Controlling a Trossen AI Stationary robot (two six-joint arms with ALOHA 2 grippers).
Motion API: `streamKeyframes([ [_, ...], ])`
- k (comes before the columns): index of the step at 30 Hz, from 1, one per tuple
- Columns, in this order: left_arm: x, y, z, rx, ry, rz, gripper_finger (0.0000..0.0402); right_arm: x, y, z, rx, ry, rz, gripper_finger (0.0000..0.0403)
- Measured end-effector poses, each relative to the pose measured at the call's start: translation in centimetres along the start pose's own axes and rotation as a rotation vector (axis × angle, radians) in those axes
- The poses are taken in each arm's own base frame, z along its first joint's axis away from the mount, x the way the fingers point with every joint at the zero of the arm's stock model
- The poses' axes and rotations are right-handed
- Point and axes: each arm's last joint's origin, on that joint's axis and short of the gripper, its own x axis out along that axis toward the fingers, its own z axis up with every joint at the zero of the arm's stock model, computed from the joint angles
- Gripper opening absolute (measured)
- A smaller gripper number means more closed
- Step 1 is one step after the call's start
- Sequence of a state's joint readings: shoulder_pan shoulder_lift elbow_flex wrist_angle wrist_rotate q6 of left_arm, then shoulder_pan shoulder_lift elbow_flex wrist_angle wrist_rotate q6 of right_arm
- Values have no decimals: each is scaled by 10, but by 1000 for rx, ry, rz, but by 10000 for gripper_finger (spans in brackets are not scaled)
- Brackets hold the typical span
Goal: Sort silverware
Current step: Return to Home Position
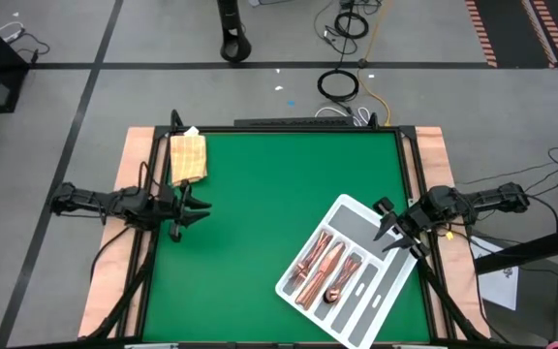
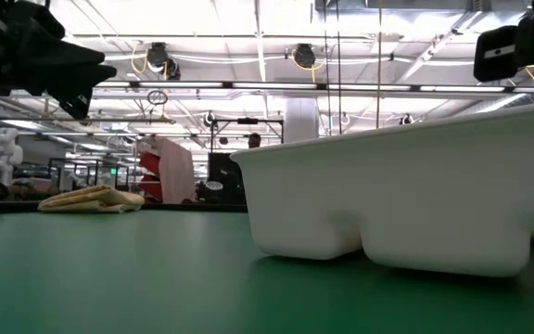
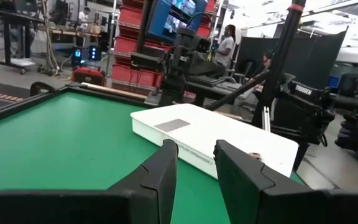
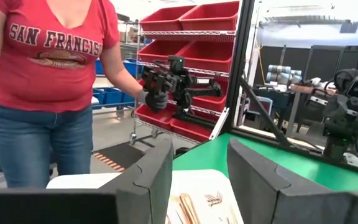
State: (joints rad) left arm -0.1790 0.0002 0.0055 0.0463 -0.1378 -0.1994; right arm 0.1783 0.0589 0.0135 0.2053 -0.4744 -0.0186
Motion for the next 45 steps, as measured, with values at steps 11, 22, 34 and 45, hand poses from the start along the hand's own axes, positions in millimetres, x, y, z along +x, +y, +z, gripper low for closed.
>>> streamKeyframes([
  [11, 0, 0, -1, 0, 12, 3, 115, 0, 0, -5, 28, 48, 0, 141],
  [22, 0, 0, -1, 0, 12, 3, 115, 0, 0, -5, 30, 52, -1, 141],
  [34, 1, 0, -1, -1, 12, 4, 115, 0, 0, -5, 30, 52, -1, 141],
  [45, 0, 0, -1, -1, 11, 3, 115, 0, 0, -5, 30, 51, -1, 141],
])
